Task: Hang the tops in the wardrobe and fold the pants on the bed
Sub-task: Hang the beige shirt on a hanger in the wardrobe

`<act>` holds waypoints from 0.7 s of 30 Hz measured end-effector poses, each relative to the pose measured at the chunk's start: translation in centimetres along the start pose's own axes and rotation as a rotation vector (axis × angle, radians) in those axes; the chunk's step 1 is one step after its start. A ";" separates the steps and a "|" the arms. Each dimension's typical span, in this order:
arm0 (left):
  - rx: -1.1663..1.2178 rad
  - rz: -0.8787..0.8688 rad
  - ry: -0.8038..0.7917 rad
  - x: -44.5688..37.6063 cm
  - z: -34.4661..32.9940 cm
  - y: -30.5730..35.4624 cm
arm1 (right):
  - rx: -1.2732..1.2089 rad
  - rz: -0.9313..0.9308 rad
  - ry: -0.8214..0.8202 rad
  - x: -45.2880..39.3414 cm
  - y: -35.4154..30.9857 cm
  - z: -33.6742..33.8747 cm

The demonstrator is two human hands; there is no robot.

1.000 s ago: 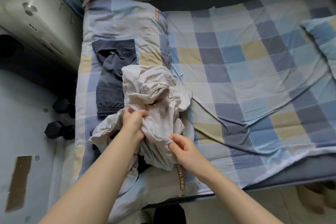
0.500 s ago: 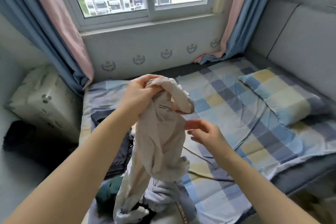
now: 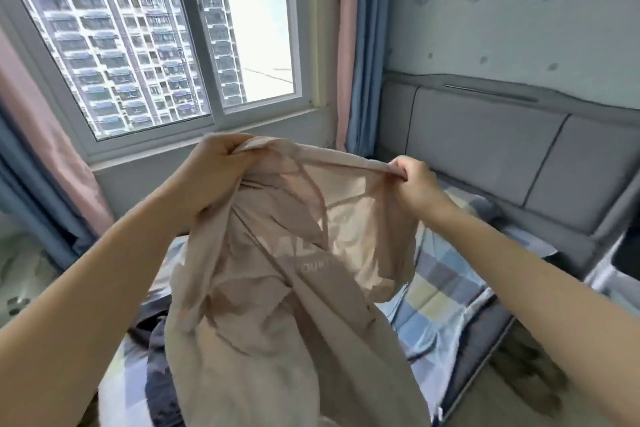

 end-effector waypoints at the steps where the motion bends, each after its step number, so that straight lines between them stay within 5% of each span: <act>1: 0.002 0.011 -0.006 0.1 -0.1 -0.2 | -0.027 0.007 0.048 0.3 -0.5 1.7; 7: -0.063 0.026 -0.160 0.1 -4.9 -1.4 | -0.066 0.021 0.240 6.0 -3.3 10.0; 15: -0.228 -0.072 -0.318 -1.1 -14.5 0.5 | -0.258 -0.260 -0.023 15.5 -1.5 15.4; 21: -0.149 -0.228 -0.420 -2.2 -23.9 7.0 | -0.288 -0.059 -0.052 21.6 -4.2 19.7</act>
Point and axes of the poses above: each hand's wrist, its own x-axis away from the middle knuckle, its own z-axis out of the back of the hand, y = z × x, the point moved 7 cm from there along -x, towards the middle knuckle, and after that the axes turned 9 degrees about -y, right-handed, at the moved point
